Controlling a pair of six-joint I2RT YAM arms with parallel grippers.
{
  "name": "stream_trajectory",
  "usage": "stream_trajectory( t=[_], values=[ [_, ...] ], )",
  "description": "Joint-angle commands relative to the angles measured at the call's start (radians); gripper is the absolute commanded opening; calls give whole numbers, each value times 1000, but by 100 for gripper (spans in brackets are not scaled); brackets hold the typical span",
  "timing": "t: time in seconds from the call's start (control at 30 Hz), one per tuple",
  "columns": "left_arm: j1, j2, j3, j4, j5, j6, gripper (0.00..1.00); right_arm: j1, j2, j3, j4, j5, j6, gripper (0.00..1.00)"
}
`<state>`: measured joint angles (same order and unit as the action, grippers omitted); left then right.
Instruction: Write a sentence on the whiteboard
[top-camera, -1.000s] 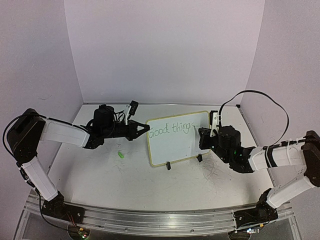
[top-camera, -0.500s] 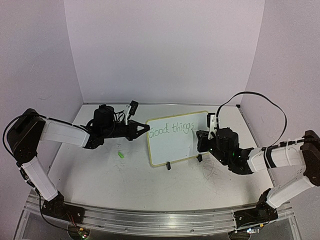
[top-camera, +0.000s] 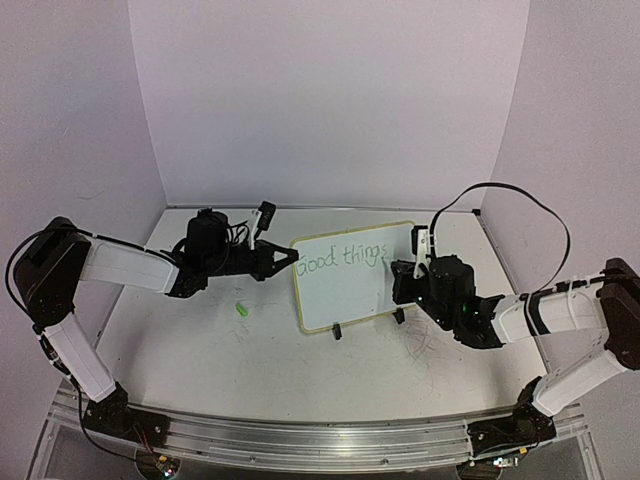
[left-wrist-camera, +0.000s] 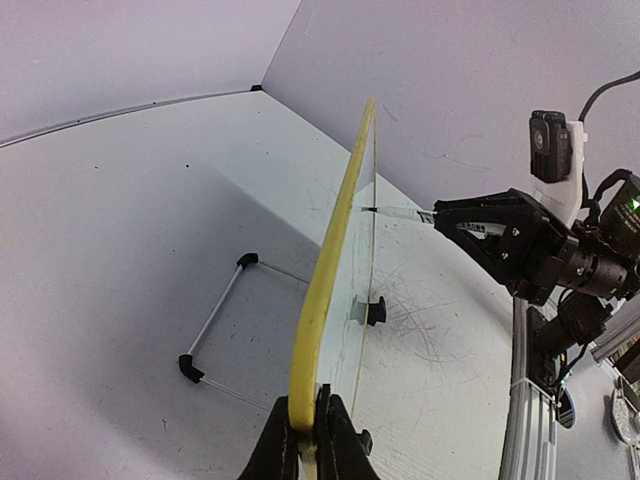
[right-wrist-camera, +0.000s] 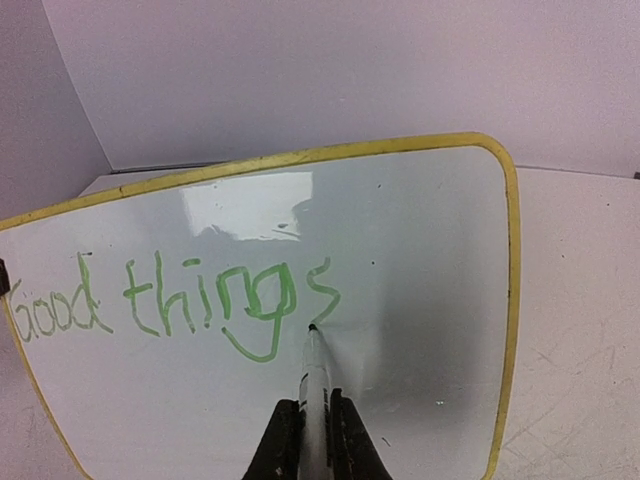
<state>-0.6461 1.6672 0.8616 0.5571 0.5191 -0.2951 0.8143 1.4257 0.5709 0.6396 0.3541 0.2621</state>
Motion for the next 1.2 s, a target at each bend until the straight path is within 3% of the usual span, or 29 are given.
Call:
stream_trajectory(
  t=[0.0, 0.37, 0.77, 1.17],
  values=[
    [4, -26, 4, 22, -39, 70, 0, 0, -25, 21, 40, -2, -38, 0],
    [4, -13, -1, 21, -45, 64, 0, -16, -465, -154, -54, -1, -128, 0],
    [3, -10, 3, 22, -58, 58, 0, -40, -287, 31, -25, -73, -197, 0],
    [3, -4, 6, 21, -61, 35, 1, -40, -269, -101, 113, -27, -199, 0]
  ],
)
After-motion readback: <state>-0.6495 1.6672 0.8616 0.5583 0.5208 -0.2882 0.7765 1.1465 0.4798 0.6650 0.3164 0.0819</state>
